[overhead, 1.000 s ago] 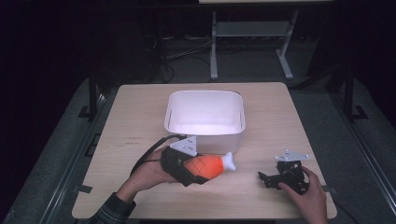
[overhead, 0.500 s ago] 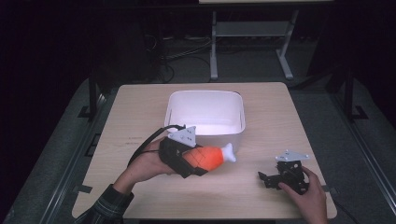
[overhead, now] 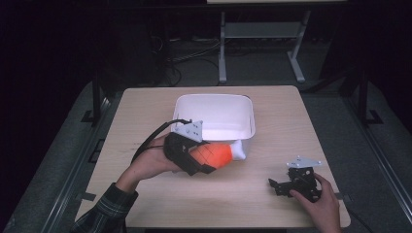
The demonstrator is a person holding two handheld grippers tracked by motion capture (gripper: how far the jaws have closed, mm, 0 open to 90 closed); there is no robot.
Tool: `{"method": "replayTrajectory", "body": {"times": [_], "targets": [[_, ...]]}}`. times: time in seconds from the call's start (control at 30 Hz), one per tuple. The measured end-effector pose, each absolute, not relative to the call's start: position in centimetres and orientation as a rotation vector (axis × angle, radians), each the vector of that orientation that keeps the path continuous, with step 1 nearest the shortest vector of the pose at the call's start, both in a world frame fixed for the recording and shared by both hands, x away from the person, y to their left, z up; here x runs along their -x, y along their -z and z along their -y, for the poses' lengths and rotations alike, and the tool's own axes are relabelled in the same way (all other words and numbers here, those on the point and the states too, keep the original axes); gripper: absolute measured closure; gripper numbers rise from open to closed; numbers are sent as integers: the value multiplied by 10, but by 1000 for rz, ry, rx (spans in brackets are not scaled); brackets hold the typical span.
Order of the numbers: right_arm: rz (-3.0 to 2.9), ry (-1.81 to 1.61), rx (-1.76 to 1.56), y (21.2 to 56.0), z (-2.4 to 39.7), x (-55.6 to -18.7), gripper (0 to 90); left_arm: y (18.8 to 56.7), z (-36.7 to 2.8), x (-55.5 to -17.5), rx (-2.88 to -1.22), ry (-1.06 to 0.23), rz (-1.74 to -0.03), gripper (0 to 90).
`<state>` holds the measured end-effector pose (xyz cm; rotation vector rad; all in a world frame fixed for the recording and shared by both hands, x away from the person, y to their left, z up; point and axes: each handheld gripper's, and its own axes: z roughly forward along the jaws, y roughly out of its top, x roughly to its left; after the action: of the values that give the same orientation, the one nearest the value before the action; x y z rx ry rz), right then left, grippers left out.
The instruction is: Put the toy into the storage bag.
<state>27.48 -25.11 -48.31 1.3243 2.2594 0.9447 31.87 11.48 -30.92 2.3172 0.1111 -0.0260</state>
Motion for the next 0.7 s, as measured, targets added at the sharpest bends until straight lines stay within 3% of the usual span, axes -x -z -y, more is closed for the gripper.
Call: {"method": "replayTrajectory", "body": {"times": [0.7], "targets": [[-2259, -944, -1328, 483, 251, -275, 0, 283, -119, -354, -2323, -13, -120, 267]]}}
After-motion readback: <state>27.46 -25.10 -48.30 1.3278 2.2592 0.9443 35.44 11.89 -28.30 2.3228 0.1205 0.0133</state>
